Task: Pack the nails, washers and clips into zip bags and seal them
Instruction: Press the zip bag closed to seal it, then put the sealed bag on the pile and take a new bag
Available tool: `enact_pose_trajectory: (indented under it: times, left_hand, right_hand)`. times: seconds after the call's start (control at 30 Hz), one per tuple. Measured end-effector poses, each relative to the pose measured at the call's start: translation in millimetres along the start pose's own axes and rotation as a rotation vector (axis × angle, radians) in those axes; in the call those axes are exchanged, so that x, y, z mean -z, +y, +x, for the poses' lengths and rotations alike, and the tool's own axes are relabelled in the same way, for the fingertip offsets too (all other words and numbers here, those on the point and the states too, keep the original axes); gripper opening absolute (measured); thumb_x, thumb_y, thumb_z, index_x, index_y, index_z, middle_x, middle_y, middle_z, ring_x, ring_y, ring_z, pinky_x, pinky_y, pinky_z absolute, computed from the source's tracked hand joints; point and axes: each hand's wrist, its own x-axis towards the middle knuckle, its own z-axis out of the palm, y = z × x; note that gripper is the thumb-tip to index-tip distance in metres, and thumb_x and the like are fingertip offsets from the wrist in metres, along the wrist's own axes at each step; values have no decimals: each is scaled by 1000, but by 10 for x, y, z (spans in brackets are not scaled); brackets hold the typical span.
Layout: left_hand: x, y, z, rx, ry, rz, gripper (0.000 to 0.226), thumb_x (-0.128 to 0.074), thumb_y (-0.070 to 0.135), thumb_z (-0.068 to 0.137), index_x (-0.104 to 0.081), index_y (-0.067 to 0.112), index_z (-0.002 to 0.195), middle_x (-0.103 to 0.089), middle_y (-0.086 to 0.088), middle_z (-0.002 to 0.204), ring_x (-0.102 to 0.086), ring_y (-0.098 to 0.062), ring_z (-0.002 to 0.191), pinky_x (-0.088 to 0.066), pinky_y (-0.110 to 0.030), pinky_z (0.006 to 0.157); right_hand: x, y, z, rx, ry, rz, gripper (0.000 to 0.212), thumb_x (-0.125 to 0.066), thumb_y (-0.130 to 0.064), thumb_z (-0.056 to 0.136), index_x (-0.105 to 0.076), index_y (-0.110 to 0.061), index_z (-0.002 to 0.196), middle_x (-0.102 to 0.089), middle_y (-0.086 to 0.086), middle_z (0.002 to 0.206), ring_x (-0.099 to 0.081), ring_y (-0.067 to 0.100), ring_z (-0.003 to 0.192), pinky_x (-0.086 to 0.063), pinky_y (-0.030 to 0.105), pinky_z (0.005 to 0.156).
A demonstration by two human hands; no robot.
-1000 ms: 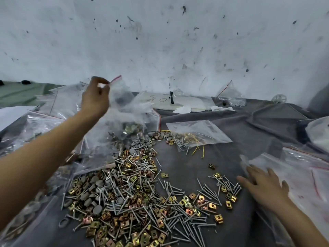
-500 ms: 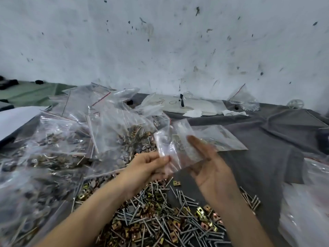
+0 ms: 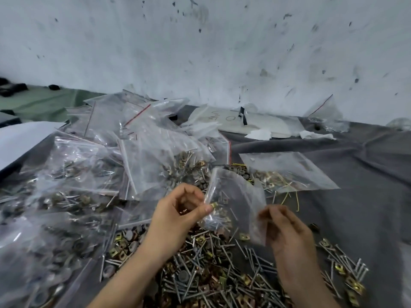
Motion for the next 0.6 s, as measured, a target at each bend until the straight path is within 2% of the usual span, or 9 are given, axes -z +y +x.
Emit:
enact_pose_trajectory:
  times: [0.03, 0.1, 0.2, 0.27, 0.3, 0.37, 0.43, 0.53, 0.6]
  left_hand:
    - [13, 8, -3, -12, -6, 10, 26, -74, 23, 66, -63, 12, 86, -62, 5, 68, -57, -6, 63, -47, -15, 59]
    - [18, 27, -3, -15, -22, -26, 28, -74, 22, 66, -64, 13, 90, -61, 4, 68, -60, -9, 64, -51, -18, 62]
    - [12, 66, -14, 0, -54, -65, 29, -73, 21, 66, -65, 14, 93, -61, -1, 70, -61, -21, 71, -56, -38, 71]
    - [12, 60, -27, -1, -63, -52, 25, -72, 21, 66, -63, 12, 87, -63, -6, 72, -63, -33, 77, -55, -44, 78]
    - [20, 58, -24, -9, -61, -38, 23, -72, 21, 66, -62, 12, 84, -65, -6, 72, -65, -34, 78, -55, -41, 77]
    - [28, 53, -35, -32, -71, -32, 19, -69, 18, 70, -61, 9, 84, -69, -3, 74, -69, -22, 74, -57, -27, 70]
    - [31, 47, -36, -52, -86, -63, 16, -66, 15, 73, -59, 7, 85, -68, -3, 73, -67, -13, 67, -54, -20, 60]
    - [58, 36, -27, -79, -75, -71, 13, -66, 19, 75, -60, 12, 84, -66, 1, 68, -61, -9, 60, -51, -19, 52]
    - [86, 23, -7, -87, -36, -88, 7, -67, 21, 74, -64, 22, 81, -63, 3, 66, -56, -7, 56, -47, -18, 48]
  right_hand:
    - [-10, 1, -6, 8, -1, -9, 12, -60, -23, 71, -71, -22, 76, -68, 1, 74, -64, 13, 69, -55, 22, 62]
    - [-11, 7, -11, 1, -12, -18, 22, -62, -15, 73, -67, -26, 91, -66, 3, 71, -63, 14, 65, -55, 24, 59]
    - [-6, -7, -13, 11, -34, -46, 41, -55, 4, 84, -67, -32, 100, -53, 1, 56, -52, 12, 54, -48, 21, 52]
    - [2, -7, -25, 46, -37, -89, 44, -52, 7, 87, -67, -31, 103, -51, 1, 55, -50, 12, 53, -47, 21, 51]
    - [-6, -17, -24, 56, -39, -101, 43, -52, 6, 87, -68, -30, 104, -54, 2, 57, -52, 12, 53, -48, 21, 51]
    - [-6, -33, -50, 64, -52, -112, 42, -53, 6, 86, -69, -29, 102, -63, 9, 67, -59, 18, 61, -53, 27, 54]
    - [-4, -51, -71, 78, -71, -140, 40, -53, 5, 86, -70, -28, 101, -67, 18, 76, -62, 27, 66, -56, 36, 58]
    - [22, -24, -63, 113, -20, -284, 35, -54, -1, 89, -64, -32, 102, -66, 13, 73, -60, 19, 57, -52, 28, 49]
    - [54, 13, -41, 163, 1, -550, 34, -57, -4, 88, -54, -35, 103, -62, 6, 66, -57, 12, 53, -47, 22, 47]
